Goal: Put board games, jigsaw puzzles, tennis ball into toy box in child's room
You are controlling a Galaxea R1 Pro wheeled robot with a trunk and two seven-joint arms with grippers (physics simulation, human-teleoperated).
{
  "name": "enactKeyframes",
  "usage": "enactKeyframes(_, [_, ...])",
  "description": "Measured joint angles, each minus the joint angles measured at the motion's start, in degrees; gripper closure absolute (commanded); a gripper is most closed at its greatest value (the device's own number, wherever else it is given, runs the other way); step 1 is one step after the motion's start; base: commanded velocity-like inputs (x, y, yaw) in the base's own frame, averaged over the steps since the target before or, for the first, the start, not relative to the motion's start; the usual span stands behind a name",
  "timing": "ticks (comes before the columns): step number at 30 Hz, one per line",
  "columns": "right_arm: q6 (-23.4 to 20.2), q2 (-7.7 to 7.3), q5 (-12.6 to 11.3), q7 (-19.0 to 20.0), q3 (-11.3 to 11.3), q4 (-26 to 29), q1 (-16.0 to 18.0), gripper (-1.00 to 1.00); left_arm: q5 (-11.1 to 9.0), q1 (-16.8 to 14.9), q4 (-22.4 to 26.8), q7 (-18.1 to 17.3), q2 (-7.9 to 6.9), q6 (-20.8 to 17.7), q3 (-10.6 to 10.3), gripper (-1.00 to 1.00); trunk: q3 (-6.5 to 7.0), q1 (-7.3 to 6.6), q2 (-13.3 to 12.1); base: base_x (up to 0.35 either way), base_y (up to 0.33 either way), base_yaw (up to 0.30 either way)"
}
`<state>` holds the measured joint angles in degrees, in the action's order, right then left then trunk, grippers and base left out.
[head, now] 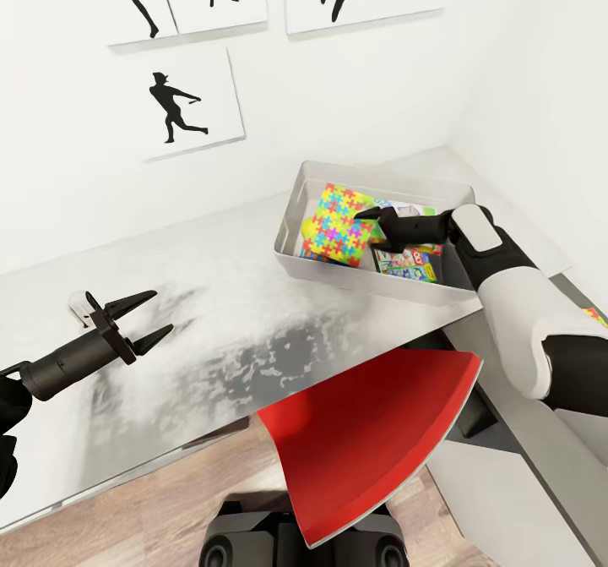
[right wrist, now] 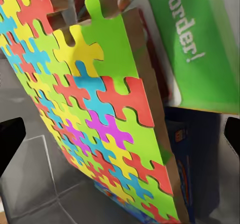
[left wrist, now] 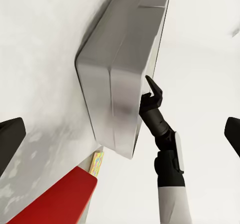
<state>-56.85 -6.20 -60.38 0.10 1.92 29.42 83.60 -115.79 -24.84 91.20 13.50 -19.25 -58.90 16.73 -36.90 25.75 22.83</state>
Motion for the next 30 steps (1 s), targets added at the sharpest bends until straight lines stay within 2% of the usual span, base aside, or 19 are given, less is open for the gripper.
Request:
enactKeyframes(24, [0.0, -0.21, 0.1, -2.4, 0.0, 0.7, 0.3, -1.0, 0.0, 0.0, 0.0, 0.0, 0.0, 0.0, 0.0, -1.0, 0.0, 0.0, 0.0, 0.0, 0.0, 0.0])
enactKeyframes(30, [-0.3, -0.36, 0.2, -3.2, 0.0, 2.7, 0.1, -1.0, 0.0, 0.0, 0.0, 0.0, 0.0, 0.0, 0.0, -1.0, 0.0, 0.0, 0.0, 0.0, 0.0, 0.0])
